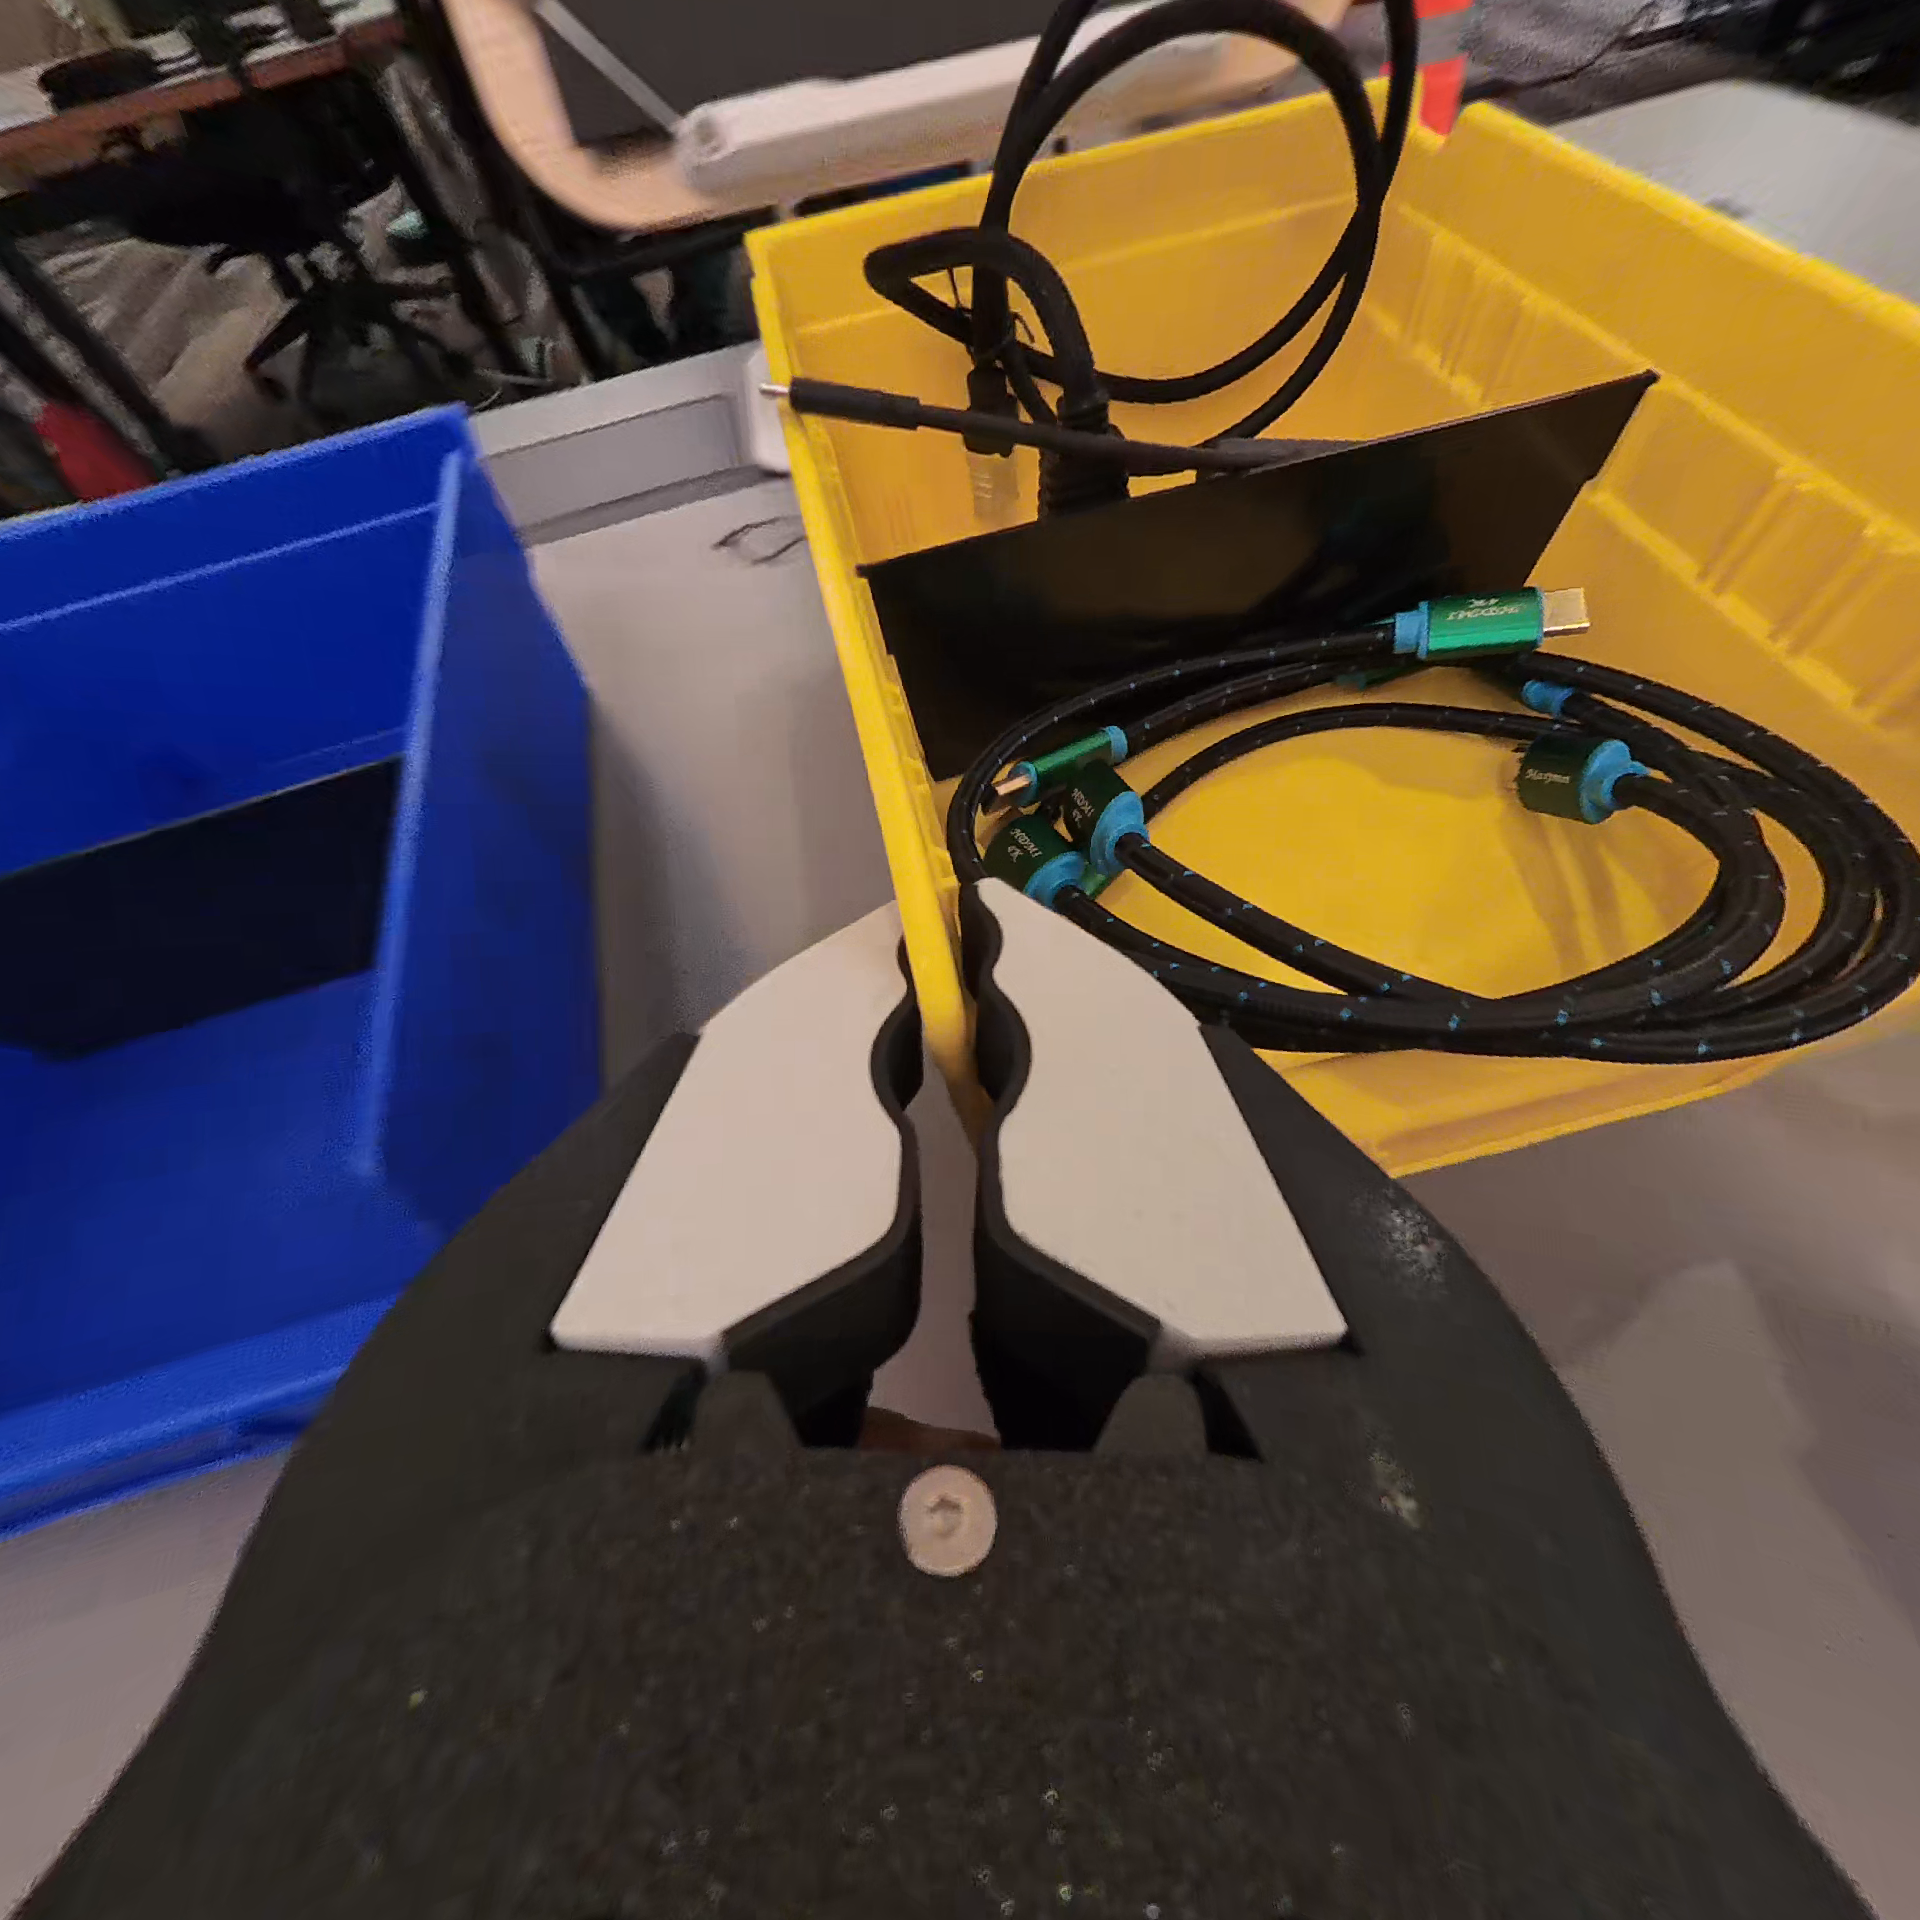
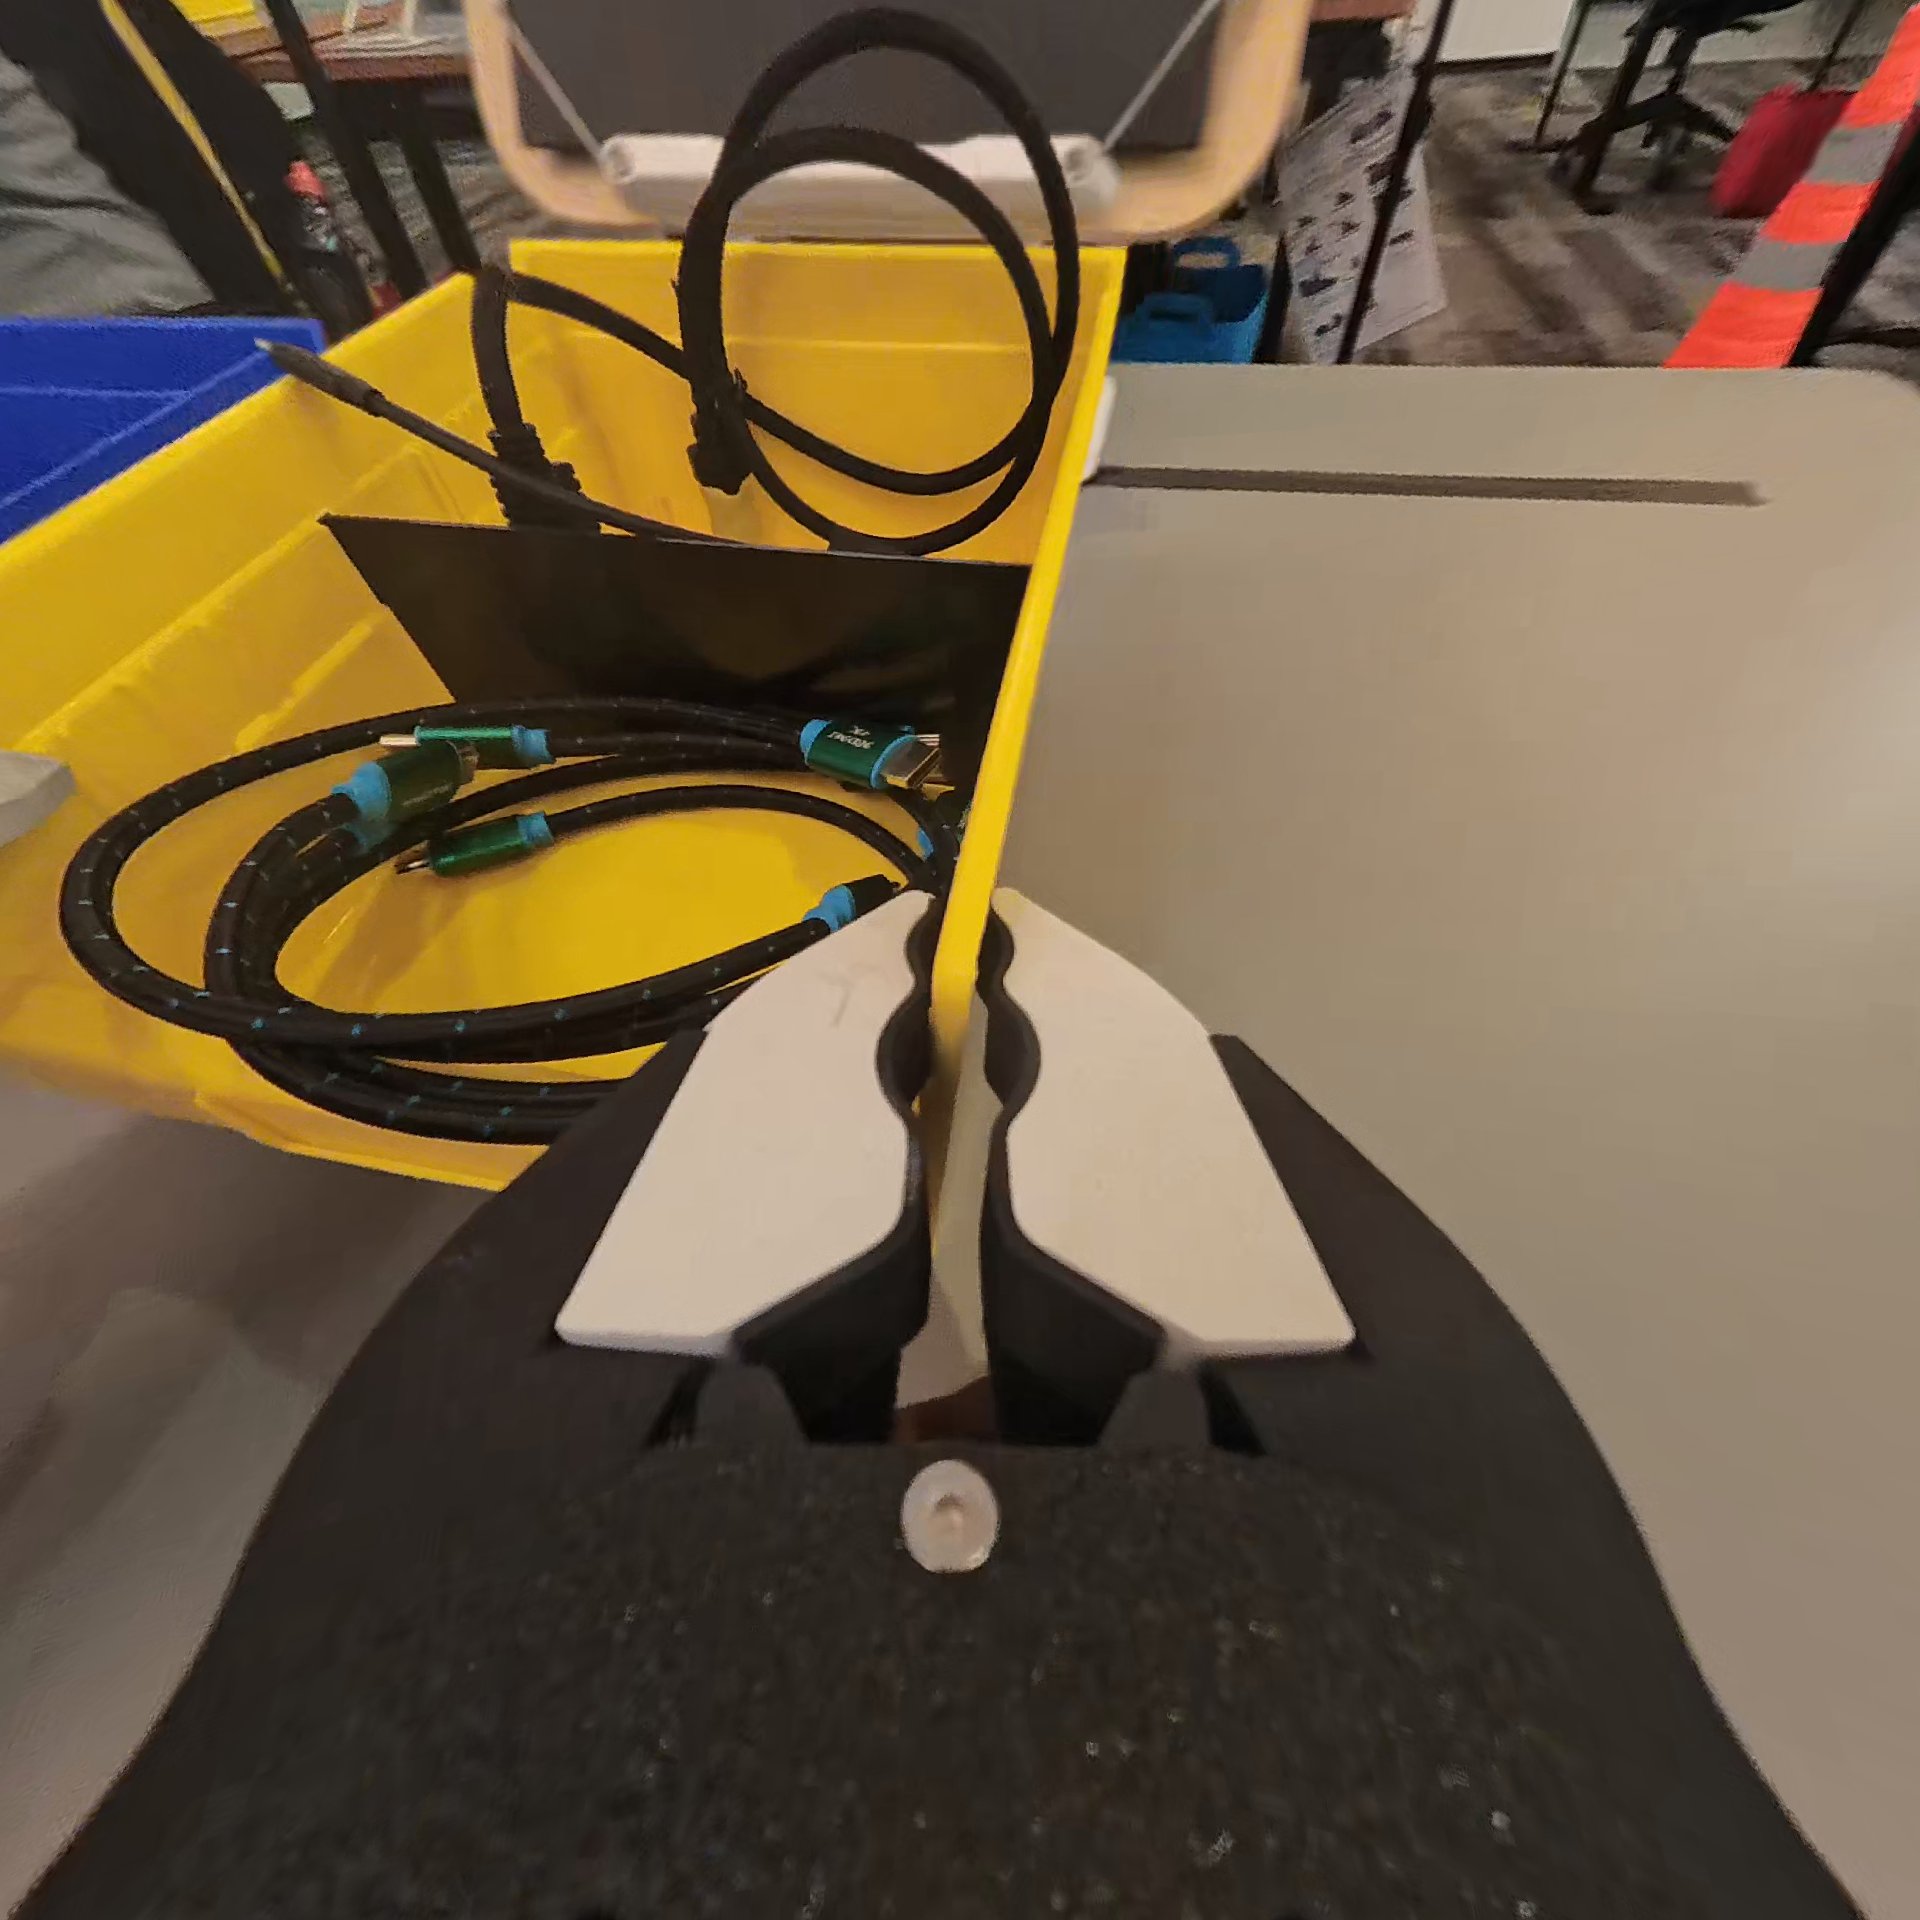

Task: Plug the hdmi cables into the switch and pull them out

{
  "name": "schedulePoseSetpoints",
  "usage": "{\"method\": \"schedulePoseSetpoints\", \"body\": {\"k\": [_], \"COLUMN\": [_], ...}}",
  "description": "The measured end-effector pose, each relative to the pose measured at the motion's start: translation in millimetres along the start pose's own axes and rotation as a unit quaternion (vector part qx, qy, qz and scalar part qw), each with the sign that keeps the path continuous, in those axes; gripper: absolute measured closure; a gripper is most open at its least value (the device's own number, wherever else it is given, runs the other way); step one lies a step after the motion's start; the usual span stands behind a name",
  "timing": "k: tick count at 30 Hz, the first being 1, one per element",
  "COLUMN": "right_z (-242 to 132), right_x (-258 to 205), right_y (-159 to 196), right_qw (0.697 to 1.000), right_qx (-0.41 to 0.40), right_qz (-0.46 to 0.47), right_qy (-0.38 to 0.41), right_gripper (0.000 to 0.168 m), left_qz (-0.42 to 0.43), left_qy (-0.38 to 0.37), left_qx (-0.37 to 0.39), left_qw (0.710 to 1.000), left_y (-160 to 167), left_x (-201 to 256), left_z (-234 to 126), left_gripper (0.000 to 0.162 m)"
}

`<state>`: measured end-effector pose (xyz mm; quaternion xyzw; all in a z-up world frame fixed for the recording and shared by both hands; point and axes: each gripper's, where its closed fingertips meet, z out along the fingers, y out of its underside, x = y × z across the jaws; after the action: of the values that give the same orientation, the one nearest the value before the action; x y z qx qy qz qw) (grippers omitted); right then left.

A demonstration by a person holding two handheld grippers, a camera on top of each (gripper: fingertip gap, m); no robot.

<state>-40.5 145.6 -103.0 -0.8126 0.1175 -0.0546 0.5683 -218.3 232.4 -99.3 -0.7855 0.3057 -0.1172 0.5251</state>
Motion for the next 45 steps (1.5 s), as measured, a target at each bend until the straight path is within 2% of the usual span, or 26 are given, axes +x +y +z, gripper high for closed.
{"method": "schedulePoseSetpoints", "body": {"k": [3,6,7,9,10,11,14,17,19,23,25,26,28,31,34,39,42,44,45], "right_z": [20,33,35,36,31,21,-17,-52,-65,-75,-82,-86,-97,-111,-102,-57,-39,-33,-32], "right_x": [-27,-35,-36,-37,-39,-39,-35,-29,-30,-64,-98,-115,-152,-198,-228,-266,-282,-288,-285], "right_y": [9,13,13,14,14,12,2,15,25,35,39,42,52,72,82,49,40,49,49], "right_qw": [1.0,1.0,1.0,0.998,0.996,0.994,0.986,0.98,0.977,0.969,0.958,0.951,0.933,0.908,0.913,0.953,0.966,0.969,0.973], "right_qx": [-0.016,-0.014,-0.019,-0.034,-0.037,-0.023,0.025,0.008,0.001,-0.006,-0.015,-0.02,-0.036,-0.074,-0.089,-0.036,-0.035,-0.074,-0.075], "right_qz": [-0.001,-0.008,-0.009,-0.032,-0.047,-0.063,-0.086,-0.073,-0.067,-0.071,-0.094,-0.1,-0.097,-0.099,-0.141,-0.128,-0.079,-0.051,-0.068], "right_qy": [-0.005,-0.006,-0.01,-0.037,-0.061,-0.083,-0.144,-0.185,-0.202,-0.235,-0.271,-0.291,-0.344,-0.4,-0.373,-0.271,-0.244,-0.229,-0.206], "right_gripper": [0.163,0.163,0.163,0.16,0.153,0.141,0.141,0.142,0.144,0.146,0.144,0.144,0.144,0.144,0.144,0.114,0.118,0.135,0.143], "left_qz": [-0.014,-0.031,-0.033,-0.042,-0.056,-0.083,-0.176,-0.184,-0.181,-0.158,-0.141,-0.136,-0.141,-0.139,-0.133,-0.144,-0.159,-0.159,-0.159], "left_qy": [-0.017,-0.013,-0.003,0.024,0.039,0.054,0.054,-0.028,-0.053,-0.034,-0.028,-0.02,0.006,-0.015,-0.036,-0.047,-0.047,-0.045,-0.046], "left_qx": [-0.02,-0.033,-0.033,-0.016,0.002,0.029,0.084,0.042,0.005,-0.032,-0.038,-0.036,-0.011,-0.018,-0.029,-0.015,-0.009,-0.005,-0.005], "left_qw": [1.0,0.999,0.999,0.999,0.998,0.995,0.979,0.982,0.982,0.986,0.989,0.99,0.99,0.99,0.99,0.988,0.986,0.986,0.986], "left_y": [16,25,24,18,13,5,1,47,76,94,94,92,83,84,92,111,121,126,128], "left_x": [-27,-34,-31,-23,-22,-26,-84,-185,-235,-273,-281,-283,-284,-282,-262,-231,-223,-216,-213], "left_z": [10,16,12,-7,-22,-40,-89,-109,-109,-77,-54,-43,-30,-33,-54,-104,-130,-143,-149], "left_gripper": [0.158,0.157,0.154,0.129,0.124,0.128,0.128,0.109,0.107,0.108,0.109,0.116,0.155,0.159,0.158,0.158,0.158,0.159,0.158]}}
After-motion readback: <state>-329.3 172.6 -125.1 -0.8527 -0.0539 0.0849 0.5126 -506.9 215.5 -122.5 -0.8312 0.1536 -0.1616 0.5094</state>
